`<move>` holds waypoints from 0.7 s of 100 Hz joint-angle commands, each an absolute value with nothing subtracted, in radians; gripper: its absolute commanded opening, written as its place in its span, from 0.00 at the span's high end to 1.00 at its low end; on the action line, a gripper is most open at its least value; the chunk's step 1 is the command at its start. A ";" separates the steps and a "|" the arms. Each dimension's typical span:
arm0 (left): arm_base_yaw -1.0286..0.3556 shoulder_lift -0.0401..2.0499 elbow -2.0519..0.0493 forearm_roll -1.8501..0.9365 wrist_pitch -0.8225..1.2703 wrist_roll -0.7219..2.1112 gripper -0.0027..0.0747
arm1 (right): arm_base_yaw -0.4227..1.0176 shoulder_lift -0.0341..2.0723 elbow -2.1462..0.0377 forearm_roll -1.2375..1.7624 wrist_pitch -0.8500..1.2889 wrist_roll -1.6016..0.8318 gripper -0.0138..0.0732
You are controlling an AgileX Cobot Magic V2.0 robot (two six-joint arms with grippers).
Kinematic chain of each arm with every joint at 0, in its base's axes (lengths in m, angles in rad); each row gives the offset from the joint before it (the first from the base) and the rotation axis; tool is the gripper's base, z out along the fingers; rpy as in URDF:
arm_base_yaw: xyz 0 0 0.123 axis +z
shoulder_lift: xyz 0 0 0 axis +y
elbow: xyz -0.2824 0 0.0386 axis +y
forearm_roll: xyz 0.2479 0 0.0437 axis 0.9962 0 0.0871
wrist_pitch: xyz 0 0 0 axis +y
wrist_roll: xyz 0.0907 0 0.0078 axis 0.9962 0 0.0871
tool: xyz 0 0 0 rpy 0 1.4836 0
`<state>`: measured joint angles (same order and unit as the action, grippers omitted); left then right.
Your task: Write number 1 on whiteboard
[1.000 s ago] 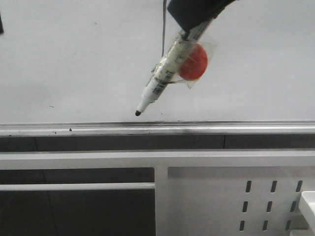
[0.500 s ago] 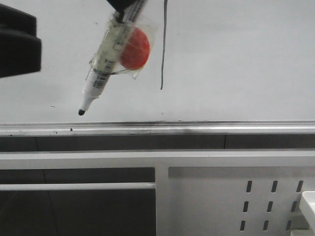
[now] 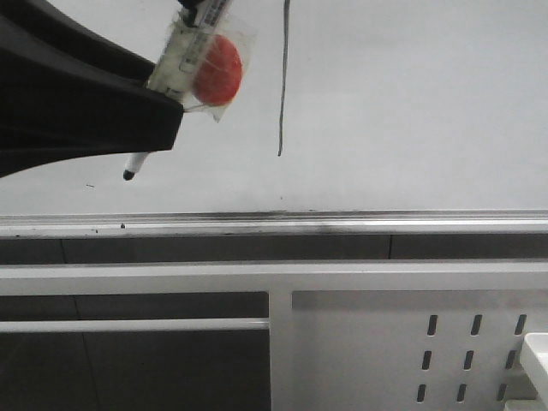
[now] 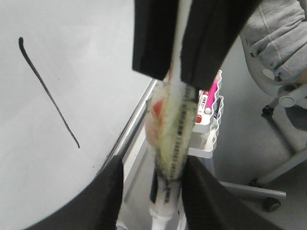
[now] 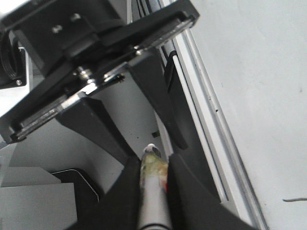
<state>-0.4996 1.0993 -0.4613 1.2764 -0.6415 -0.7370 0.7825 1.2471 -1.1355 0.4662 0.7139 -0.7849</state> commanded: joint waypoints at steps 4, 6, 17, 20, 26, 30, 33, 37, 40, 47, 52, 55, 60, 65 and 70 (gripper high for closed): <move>-0.508 1.111 -0.500 1.242 -0.666 -0.748 0.62 | 0.784 1.225 -1.170 0.485 0.660 -0.792 0.92; -0.508 1.114 -0.500 1.242 -0.666 -0.748 0.62 | 0.784 1.225 -1.170 0.485 0.660 -0.792 0.92; -0.508 1.124 -0.500 1.251 -0.669 -0.748 0.62 | 0.784 1.225 -1.170 0.485 0.660 -0.792 0.92; -0.508 1.125 -0.500 1.253 -0.669 -0.748 0.63 | 0.784 1.225 -1.170 0.485 0.660 -0.792 0.92; -0.508 1.125 -0.500 1.253 -0.669 -0.748 0.65 | 0.784 1.225 -1.170 0.485 0.660 -0.792 0.92; -0.508 1.125 -0.500 1.253 -0.669 -0.748 0.67 | 0.784 1.225 -1.170 0.485 0.664 -0.792 0.92; -0.508 1.125 -0.500 1.253 -0.669 -0.748 0.68 | 0.784 1.225 -1.170 0.485 0.664 -0.792 0.92; -0.508 1.125 -0.500 1.253 -0.669 -0.748 0.70 | 0.784 1.225 -1.170 0.486 0.668 -0.792 0.92; -0.508 1.125 -0.500 1.253 -0.669 -0.748 0.70 | 0.784 1.225 -1.170 0.486 0.668 -0.792 0.92; -0.508 1.125 -0.500 1.253 -0.669 -0.748 0.70 | 0.784 1.225 -1.170 0.486 0.668 -0.792 0.92; -0.508 1.125 -0.500 1.253 -0.669 -0.748 0.70 | 0.784 1.225 -1.168 0.486 0.668 -0.792 0.92; -0.508 1.125 -0.500 1.253 -0.669 -0.748 0.70 | 0.784 1.225 -1.166 0.488 0.668 -0.792 0.92; -0.508 1.125 -0.500 1.257 -0.665 -0.748 0.70 | 0.784 1.226 -1.163 0.487 0.668 -0.792 0.92; -0.508 1.125 -0.500 1.260 -0.664 -0.748 0.70 | 0.784 1.230 -1.161 0.487 0.664 -0.792 0.92; -0.508 1.125 -0.500 1.261 -0.659 -0.748 0.70 | 0.784 1.236 -1.161 0.487 0.664 -0.792 0.92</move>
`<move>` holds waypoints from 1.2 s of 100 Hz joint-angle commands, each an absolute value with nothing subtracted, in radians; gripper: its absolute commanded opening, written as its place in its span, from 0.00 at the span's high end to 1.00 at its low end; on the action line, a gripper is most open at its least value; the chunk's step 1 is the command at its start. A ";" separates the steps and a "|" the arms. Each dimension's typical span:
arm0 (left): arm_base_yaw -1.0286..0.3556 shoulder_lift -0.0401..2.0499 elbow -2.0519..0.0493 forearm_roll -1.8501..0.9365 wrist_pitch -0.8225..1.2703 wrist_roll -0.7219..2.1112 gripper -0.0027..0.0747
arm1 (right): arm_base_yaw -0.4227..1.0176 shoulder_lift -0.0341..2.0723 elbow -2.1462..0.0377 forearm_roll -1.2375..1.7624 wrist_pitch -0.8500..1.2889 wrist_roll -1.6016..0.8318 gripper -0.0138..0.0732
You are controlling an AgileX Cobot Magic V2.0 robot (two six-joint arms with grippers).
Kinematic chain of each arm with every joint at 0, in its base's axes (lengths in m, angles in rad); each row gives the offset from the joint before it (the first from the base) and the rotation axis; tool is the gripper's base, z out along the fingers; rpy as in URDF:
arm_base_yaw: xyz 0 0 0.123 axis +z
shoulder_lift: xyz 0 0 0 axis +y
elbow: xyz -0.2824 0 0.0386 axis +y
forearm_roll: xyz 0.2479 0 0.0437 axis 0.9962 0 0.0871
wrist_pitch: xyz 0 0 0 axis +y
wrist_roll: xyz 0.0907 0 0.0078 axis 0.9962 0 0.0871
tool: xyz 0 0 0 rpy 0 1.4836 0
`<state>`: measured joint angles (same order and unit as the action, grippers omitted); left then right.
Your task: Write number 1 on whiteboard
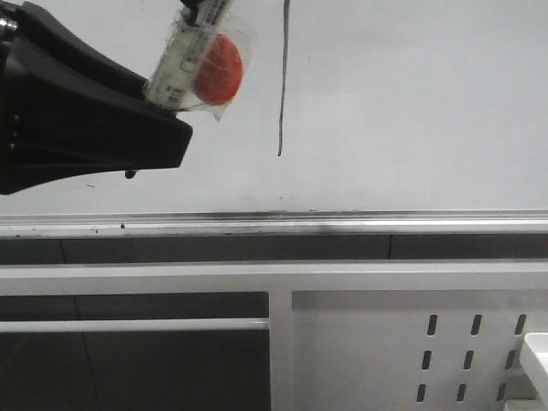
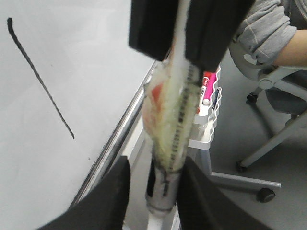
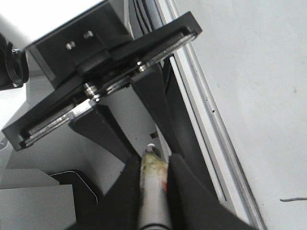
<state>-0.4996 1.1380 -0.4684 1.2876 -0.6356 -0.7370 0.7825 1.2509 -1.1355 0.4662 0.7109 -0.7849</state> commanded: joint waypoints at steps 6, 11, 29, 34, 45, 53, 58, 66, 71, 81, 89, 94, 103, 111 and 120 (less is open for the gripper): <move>-0.508 1.125 -0.500 1.265 -0.645 -0.748 0.70 | 0.784 1.247 -1.161 0.489 0.662 -0.792 0.92; -0.508 1.125 -0.498 1.266 -0.628 -0.748 0.69 | 0.784 1.259 -1.161 0.494 0.658 -0.792 0.92; -0.508 1.172 -0.467 1.292 -0.619 -0.748 0.69 | 0.784 1.289 -1.159 0.501 0.638 -0.792 0.92; -0.508 1.194 -0.453 1.291 -0.619 -0.748 0.69 | 0.784 1.294 -1.157 0.501 0.638 -0.792 0.92; -0.508 1.236 -0.434 1.265 -0.647 -0.748 0.69 | 0.782 1.300 -1.135 0.501 0.628 -0.792 0.92; -0.508 1.260 -0.433 1.243 -0.672 -0.748 0.69 | 0.782 1.305 -1.117 0.501 0.627 -0.792 0.92; -0.508 1.265 -0.433 1.222 -0.680 -0.737 0.69 | 0.782 1.309 -1.111 0.501 0.625 -0.792 0.92; -0.508 1.274 -0.433 1.207 -0.681 -0.714 0.69 | 0.782 1.311 -1.108 0.505 0.625 -0.792 0.92; -0.508 1.274 -0.433 1.201 -0.684 -0.713 0.69 | 0.782 1.310 -1.108 0.514 0.622 -0.792 0.92; -0.508 1.274 -0.433 1.197 -0.690 -0.713 0.69 | 0.782 1.310 -1.108 0.517 0.620 -0.792 0.92; -0.508 1.274 -0.433 1.185 -0.695 -0.713 0.69 | 0.782 1.310 -1.108 0.518 0.620 -0.792 0.92; -0.508 1.274 -0.433 1.164 -0.698 -0.713 0.69 | 0.782 1.310 -1.108 0.523 0.620 -0.792 0.92; -0.508 1.274 -0.433 1.116 -0.709 -0.713 0.69 | 0.782 1.310 -1.108 0.526 0.622 -0.792 0.92; -0.508 1.274 -0.433 1.115 -0.730 -0.711 0.70 | 0.782 1.310 -1.108 0.526 0.624 -0.792 0.92; -0.508 1.274 -0.433 1.115 -0.730 -0.711 0.71 | 0.782 1.310 -1.108 0.526 0.626 -0.792 0.92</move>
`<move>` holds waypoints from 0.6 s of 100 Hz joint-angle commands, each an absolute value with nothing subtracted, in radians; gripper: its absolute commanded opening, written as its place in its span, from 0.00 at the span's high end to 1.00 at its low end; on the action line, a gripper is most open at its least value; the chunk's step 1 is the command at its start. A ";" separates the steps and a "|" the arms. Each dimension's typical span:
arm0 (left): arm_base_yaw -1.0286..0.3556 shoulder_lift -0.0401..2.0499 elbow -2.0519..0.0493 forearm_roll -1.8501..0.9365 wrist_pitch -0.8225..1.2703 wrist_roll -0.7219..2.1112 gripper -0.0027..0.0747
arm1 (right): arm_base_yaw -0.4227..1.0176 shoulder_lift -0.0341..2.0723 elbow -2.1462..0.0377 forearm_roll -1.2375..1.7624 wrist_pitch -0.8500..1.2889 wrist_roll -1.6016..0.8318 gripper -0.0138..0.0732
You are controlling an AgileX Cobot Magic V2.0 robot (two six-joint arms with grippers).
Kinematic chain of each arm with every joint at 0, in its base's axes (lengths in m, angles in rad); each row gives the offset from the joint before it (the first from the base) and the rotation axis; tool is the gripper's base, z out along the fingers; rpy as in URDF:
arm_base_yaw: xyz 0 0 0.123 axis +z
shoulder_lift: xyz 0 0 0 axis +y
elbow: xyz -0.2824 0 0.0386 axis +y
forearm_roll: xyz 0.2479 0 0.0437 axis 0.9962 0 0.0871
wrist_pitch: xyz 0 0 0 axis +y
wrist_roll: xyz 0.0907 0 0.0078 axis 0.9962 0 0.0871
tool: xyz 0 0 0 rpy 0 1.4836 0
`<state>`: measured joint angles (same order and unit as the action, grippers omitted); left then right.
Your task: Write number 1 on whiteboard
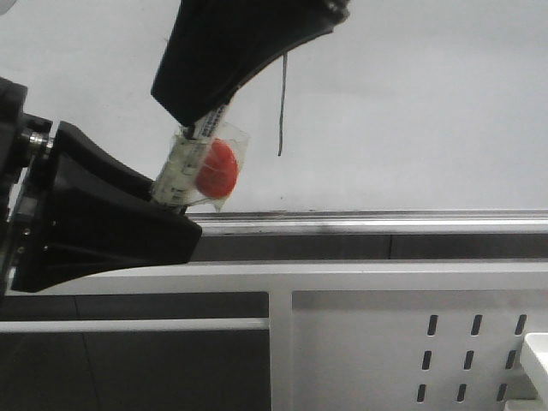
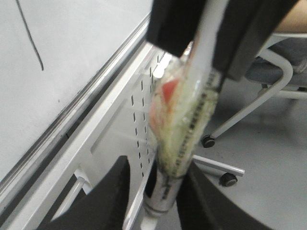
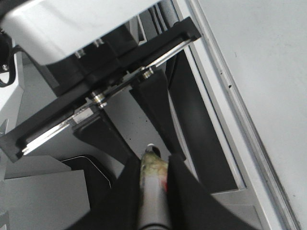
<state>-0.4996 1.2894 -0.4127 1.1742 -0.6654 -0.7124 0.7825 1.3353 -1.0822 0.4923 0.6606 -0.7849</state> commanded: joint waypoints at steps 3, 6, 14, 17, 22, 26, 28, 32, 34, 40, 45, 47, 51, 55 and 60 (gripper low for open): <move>-0.508 1.274 -0.433 1.115 -0.730 -0.711 0.72 | 0.782 1.310 -1.108 0.526 0.626 -0.792 0.92; -0.508 1.274 -0.433 1.115 -0.730 -0.711 0.75 | 0.782 1.310 -1.108 0.526 0.626 -0.792 0.92; -0.508 1.274 -0.433 1.117 -0.730 -0.711 0.89 | 0.782 1.310 -1.108 0.526 0.626 -0.792 0.92; -0.508 1.274 -0.433 1.122 -0.730 -0.711 0.95 | 0.782 1.310 -1.108 0.526 0.626 -0.792 0.92; -0.508 1.274 -0.433 1.124 -0.730 -0.711 0.99 | 0.782 1.310 -1.108 0.526 0.626 -0.792 0.92; -0.508 1.274 -0.433 1.124 -0.728 -0.711 0.99 | 0.782 1.310 -1.108 0.528 0.626 -0.792 0.92; -0.508 1.274 -0.433 1.124 -0.728 -0.711 0.99 | 0.782 1.310 -1.108 0.528 0.626 -0.792 0.92; -0.508 1.274 -0.433 1.124 -0.728 -0.711 0.99 | 0.782 1.310 -1.108 0.528 0.626 -0.792 0.92; -0.508 1.274 -0.433 1.124 -0.728 -0.711 0.99 | 0.782 1.310 -1.108 0.528 0.628 -0.792 0.92; -0.508 1.274 -0.433 1.124 -0.728 -0.711 0.99 | 0.782 1.310 -1.108 0.528 0.630 -0.792 0.87; -0.508 1.274 -0.433 1.124 -0.728 -0.711 0.99 | 0.782 1.310 -1.110 0.531 0.637 -0.792 0.76; -0.508 1.274 -0.433 1.124 -0.728 -0.711 0.99 | 0.782 1.310 -1.110 0.531 0.637 -0.792 0.69; -0.508 1.274 -0.433 1.124 -0.728 -0.711 0.99 | 0.782 1.310 -1.110 0.531 0.641 -0.792 0.55; -0.508 1.274 -0.433 1.124 -0.728 -0.712 0.99 | 0.782 1.310 -1.110 0.531 0.638 -0.792 0.37; -0.508 1.274 -0.433 1.124 -0.728 -0.712 0.99 | 0.782 1.310 -1.110 0.531 0.630 -0.792 0.19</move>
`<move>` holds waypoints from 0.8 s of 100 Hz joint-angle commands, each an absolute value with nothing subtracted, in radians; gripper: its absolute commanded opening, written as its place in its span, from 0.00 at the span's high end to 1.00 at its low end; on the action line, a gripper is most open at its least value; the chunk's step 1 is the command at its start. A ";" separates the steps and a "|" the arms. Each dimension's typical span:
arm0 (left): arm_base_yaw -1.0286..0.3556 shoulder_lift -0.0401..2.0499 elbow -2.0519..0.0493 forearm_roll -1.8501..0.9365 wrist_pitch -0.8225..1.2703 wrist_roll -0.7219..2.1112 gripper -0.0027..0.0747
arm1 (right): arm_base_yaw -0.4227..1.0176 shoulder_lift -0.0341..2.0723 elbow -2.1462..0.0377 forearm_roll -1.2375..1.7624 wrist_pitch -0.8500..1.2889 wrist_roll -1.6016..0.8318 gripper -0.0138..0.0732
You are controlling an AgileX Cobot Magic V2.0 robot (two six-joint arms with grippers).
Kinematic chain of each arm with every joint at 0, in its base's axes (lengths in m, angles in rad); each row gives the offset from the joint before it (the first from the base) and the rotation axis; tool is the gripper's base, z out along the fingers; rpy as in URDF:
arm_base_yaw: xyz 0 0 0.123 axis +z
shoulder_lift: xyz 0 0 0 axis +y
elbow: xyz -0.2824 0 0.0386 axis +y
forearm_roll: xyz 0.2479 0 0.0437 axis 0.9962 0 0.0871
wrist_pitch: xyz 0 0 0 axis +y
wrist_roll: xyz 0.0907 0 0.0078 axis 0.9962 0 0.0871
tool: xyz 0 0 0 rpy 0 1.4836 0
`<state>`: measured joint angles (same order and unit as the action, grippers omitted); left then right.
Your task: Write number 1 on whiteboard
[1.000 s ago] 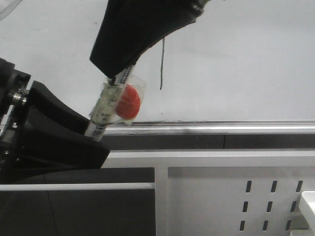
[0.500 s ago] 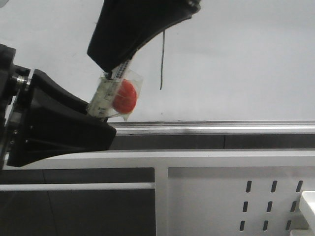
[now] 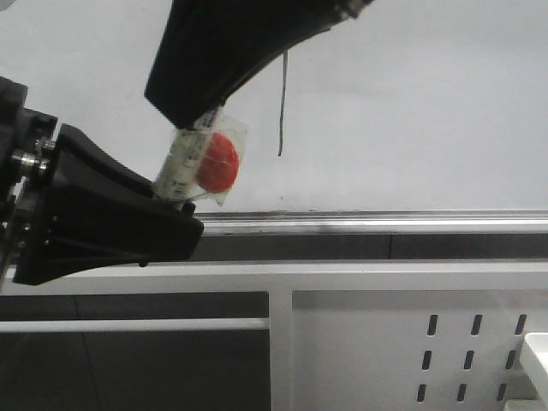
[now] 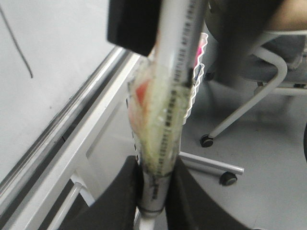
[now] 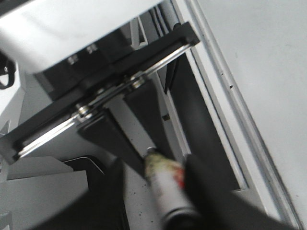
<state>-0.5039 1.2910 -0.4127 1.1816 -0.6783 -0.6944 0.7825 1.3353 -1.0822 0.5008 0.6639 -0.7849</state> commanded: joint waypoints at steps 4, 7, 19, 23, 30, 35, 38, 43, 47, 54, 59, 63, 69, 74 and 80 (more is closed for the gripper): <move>-0.508 1.274 -0.433 1.124 -0.728 -0.721 0.99 | 0.782 1.310 -1.110 0.531 0.625 -0.792 0.09; -0.508 1.274 -0.433 1.124 -0.728 -0.728 0.99 | 0.782 1.310 -1.110 0.531 0.624 -0.792 0.08; -0.508 1.274 -0.417 1.040 -0.728 -0.757 0.99 | 0.782 1.284 -1.110 0.531 0.630 -0.792 0.12; -0.508 1.274 -0.406 0.999 -0.728 -0.757 0.99 | 0.782 1.267 -1.110 0.531 0.639 -0.792 0.12; -0.508 1.274 -0.379 0.920 -0.733 -0.755 0.99 | 0.773 1.230 -1.110 0.531 0.663 -0.792 0.13; -0.508 1.274 -0.357 0.853 -0.756 -0.734 0.99 | 0.758 1.202 -1.110 0.527 0.680 -0.771 0.13; -0.508 1.274 -0.342 0.805 -0.795 -0.706 0.99 | 0.743 1.186 -1.110 0.522 0.692 -0.758 0.13; -0.508 1.274 -0.309 0.710 -0.870 -0.659 0.99 | 0.717 1.158 -1.110 0.514 0.716 -0.729 0.13; -0.508 1.274 -0.283 0.618 -0.926 -0.633 0.99 | 0.691 1.134 -1.110 0.501 0.738 -0.702 0.13; -0.508 1.274 -0.248 0.502 -0.962 -0.599 0.99 | 0.646 1.097 -1.110 0.474 0.775 -0.657 0.13; -0.508 1.274 -0.227 0.433 -0.967 -0.560 0.99 | 0.614 1.073 -1.108 0.467 0.798 -0.646 0.13; -0.508 1.274 -0.212 0.394 -0.974 -0.526 0.99 | 0.592 1.055 -1.108 0.467 0.819 -0.646 0.13; -0.508 1.274 -0.199 0.371 -0.995 -0.489 0.99 | 0.556 1.033 -1.108 0.467 0.841 -0.646 0.13; -0.508 1.274 -0.199 0.352 -0.997 -0.482 0.99 | 0.535 1.019 -1.108 0.466 0.854 -0.646 0.13; -0.508 1.281 -0.201 0.294 -0.997 -0.480 0.99 | 0.514 1.008 -1.108 0.466 0.859 -0.646 0.13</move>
